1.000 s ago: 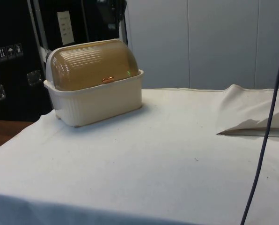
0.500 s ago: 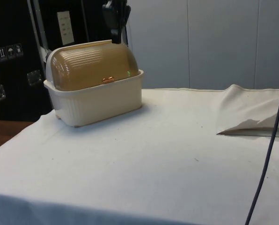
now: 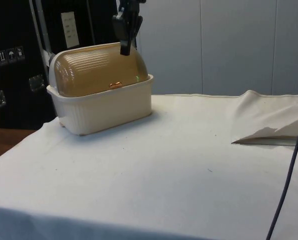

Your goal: Open the lid, then close it.

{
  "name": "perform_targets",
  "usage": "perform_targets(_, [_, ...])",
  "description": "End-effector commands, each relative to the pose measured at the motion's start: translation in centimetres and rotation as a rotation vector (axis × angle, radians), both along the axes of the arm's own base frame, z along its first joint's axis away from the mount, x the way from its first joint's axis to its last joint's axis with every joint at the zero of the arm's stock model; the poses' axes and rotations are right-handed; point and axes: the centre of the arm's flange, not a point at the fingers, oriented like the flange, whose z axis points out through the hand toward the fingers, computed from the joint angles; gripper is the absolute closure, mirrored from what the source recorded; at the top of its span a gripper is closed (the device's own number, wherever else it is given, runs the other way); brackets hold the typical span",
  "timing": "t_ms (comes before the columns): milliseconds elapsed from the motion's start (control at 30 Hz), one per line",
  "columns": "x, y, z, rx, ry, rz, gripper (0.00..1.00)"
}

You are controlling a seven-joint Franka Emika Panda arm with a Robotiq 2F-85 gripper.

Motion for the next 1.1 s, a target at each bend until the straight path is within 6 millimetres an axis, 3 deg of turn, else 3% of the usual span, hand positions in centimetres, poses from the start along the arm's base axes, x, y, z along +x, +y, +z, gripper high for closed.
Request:
perform_targets(0, [0.0, 0.0, -0.3, 0.000, -0.003, -0.003, 1.00])
perform_targets(733, [0.2, -1.4, -6.6, 0.032, -0.067, -0.101, 1.00])
perform_targets(1067, [0.4, -2.1, -8.6, 0.032, -0.076, -0.129, 1.00])
